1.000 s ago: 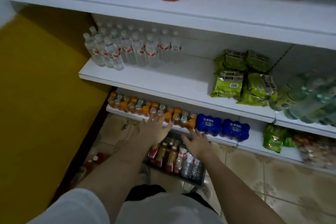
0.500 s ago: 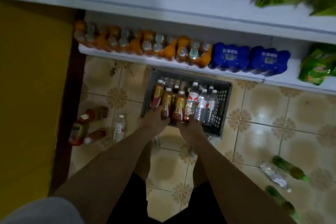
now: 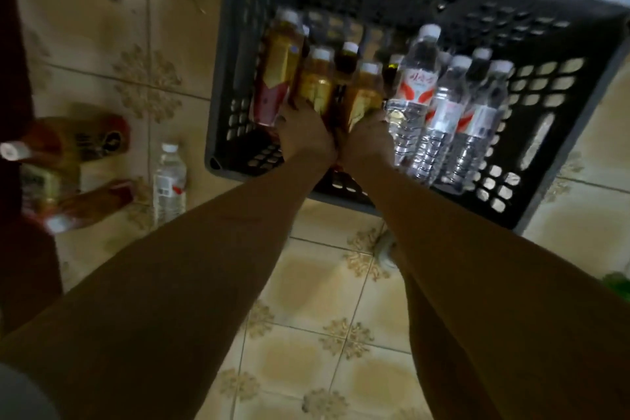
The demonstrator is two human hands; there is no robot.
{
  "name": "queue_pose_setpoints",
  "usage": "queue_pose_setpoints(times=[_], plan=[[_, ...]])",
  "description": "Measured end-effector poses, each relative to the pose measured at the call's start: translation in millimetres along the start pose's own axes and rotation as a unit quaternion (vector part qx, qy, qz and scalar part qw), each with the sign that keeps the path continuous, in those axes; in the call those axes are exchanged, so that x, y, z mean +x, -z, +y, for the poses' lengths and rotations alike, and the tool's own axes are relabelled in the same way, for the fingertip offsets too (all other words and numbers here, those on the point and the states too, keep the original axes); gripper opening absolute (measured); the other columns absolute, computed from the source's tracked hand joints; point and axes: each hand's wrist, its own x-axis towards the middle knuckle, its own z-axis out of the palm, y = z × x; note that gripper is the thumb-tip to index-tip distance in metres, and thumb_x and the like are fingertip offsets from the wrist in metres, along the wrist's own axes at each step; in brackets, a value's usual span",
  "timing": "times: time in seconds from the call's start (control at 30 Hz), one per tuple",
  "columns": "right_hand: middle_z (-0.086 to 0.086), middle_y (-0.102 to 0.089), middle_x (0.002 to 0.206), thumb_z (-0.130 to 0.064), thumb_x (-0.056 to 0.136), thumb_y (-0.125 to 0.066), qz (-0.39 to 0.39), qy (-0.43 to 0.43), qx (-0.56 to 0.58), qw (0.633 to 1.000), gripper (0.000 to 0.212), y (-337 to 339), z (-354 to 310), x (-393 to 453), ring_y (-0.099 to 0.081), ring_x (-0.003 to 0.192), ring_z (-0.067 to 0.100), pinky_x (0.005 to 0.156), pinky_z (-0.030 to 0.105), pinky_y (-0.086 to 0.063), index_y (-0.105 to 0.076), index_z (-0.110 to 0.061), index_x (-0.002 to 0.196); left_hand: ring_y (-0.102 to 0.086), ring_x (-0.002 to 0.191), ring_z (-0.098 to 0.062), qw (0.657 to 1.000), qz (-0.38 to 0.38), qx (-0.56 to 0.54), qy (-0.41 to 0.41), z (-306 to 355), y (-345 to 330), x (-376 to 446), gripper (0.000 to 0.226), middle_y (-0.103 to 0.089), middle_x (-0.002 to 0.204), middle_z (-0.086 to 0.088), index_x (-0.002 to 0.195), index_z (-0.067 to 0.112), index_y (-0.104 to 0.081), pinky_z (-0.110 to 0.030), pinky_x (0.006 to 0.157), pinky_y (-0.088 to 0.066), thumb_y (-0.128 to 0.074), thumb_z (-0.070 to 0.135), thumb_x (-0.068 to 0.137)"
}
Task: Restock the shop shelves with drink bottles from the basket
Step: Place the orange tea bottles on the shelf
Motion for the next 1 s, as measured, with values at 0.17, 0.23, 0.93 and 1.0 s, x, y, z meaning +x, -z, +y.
queue_pose_setpoints(times=[0.17,0.23,0.93,1.0], plan=[[0.016,-0.056,0.136,-0.044,0.086,-0.074,-0.031,-0.046,0.088,0.995,0.080,2,-6,23,-0.056,0.125,0.031,0.093,0.034,-0.046,-0.032,0.000,0.138,-0.031,0.141,-0.034,0.998,0.047,0.052,-0.004,9,-18,-9,0.071,-0.029,0.154,-0.021,0.152,0.000,-0.015,-0.043,0.116,-0.023,-0.048,0.037,0.101],[0.014,-0.056,0.135,-0.043,0.083,-0.077,-0.028,-0.056,0.091,0.994,0.081,4,-10,26,-0.056,0.124,0.029,0.092,0.033,-0.046,-0.033,-0.002,0.137,-0.031,0.141,-0.034,0.998,0.049,0.026,0.008,9,-17,-7,0.075,-0.029,0.154,-0.020,0.152,0.002,-0.017,-0.043,0.116,-0.025,-0.056,0.036,0.098],[0.009,-0.057,0.115,-0.052,0.063,-0.074,0.084,0.058,0.207,0.973,0.080,13,30,-22,-0.057,0.107,0.029,0.089,0.047,-0.053,-0.039,-0.013,0.124,-0.039,0.138,-0.038,0.994,-0.046,-0.098,0.030,0,-14,16,0.083,-0.033,0.152,-0.023,0.150,0.004,-0.022,-0.044,0.110,-0.035,-0.073,0.026,0.088],[0.007,-0.059,0.113,-0.063,0.054,-0.065,0.068,0.042,0.225,0.971,0.087,19,34,-25,-0.059,0.105,0.028,0.087,0.046,-0.055,-0.044,-0.014,0.123,-0.038,0.138,-0.038,0.989,-0.065,-0.129,0.031,2,-8,10,0.082,-0.033,0.151,-0.023,0.148,0.000,-0.026,-0.041,0.109,-0.035,-0.076,0.020,0.086]])
